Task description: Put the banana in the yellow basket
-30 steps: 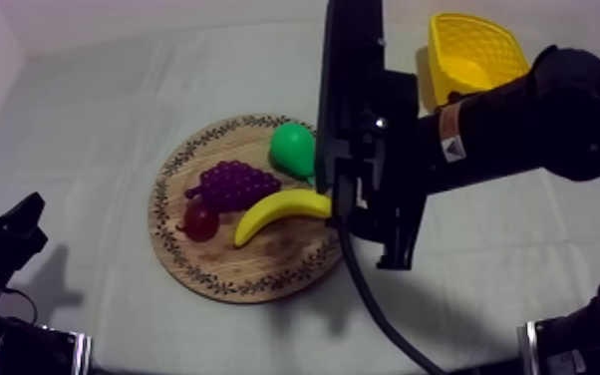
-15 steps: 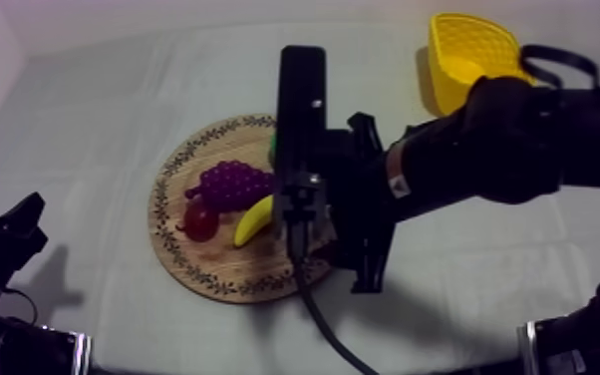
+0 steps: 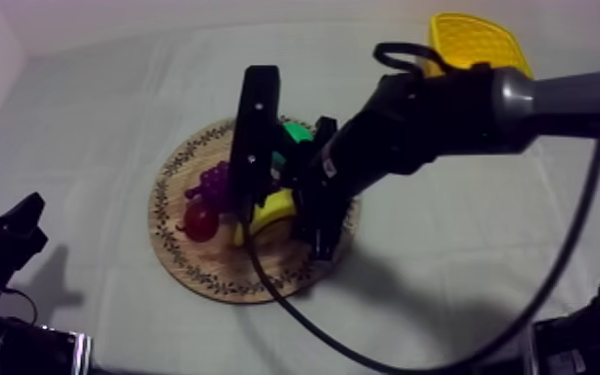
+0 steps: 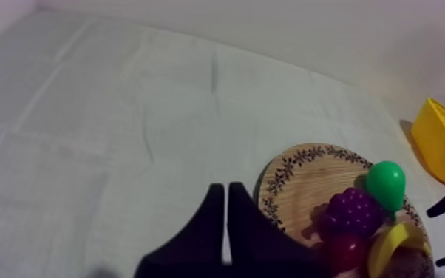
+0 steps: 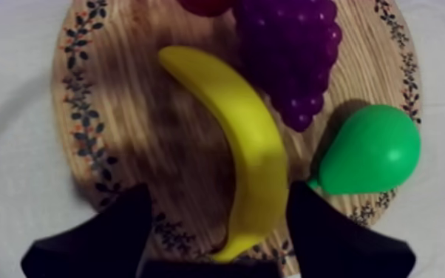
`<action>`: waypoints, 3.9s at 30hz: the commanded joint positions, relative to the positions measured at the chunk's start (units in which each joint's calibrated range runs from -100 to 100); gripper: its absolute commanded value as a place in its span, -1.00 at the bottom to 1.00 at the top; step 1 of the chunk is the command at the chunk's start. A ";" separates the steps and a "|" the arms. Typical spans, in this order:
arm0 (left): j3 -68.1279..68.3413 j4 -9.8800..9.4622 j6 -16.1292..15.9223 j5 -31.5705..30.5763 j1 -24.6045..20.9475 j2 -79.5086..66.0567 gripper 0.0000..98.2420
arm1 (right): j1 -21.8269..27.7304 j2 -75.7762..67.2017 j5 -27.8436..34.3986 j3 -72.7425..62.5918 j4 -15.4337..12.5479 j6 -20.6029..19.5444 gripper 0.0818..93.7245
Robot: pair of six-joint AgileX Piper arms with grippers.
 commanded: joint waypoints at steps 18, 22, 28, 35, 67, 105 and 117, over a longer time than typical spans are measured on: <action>-0.03 0.04 0.02 0.01 -0.02 0.00 -1.00 | 2.12 10.04 -4.63 -2.94 -2.66 4.45 -0.41; -0.03 0.04 0.02 0.01 -0.02 0.00 -1.00 | 2.15 9.83 -4.99 -2.21 -2.73 4.23 -0.59; -0.03 0.04 0.02 0.01 -0.02 0.00 -1.00 | 2.78 5.46 0.85 -3.37 -2.72 3.76 -0.69; -0.03 0.04 0.02 0.01 -0.02 0.00 -1.00 | 6.86 -4.56 8.72 -6.56 -4.22 4.63 -0.71; -0.03 0.04 0.01 0.01 -0.02 0.00 -1.00 | 36.63 -2.40 22.06 -30.81 -1.22 0.73 -0.75; -0.03 0.04 0.02 0.01 -0.02 0.00 -1.00 | 38.74 5.68 2.65 -18.32 3.03 -5.24 -0.16; -0.03 0.04 0.02 0.01 -0.02 0.00 -1.00 | 39.18 -2.21 -1.95 -10.85 2.91 -7.88 -0.93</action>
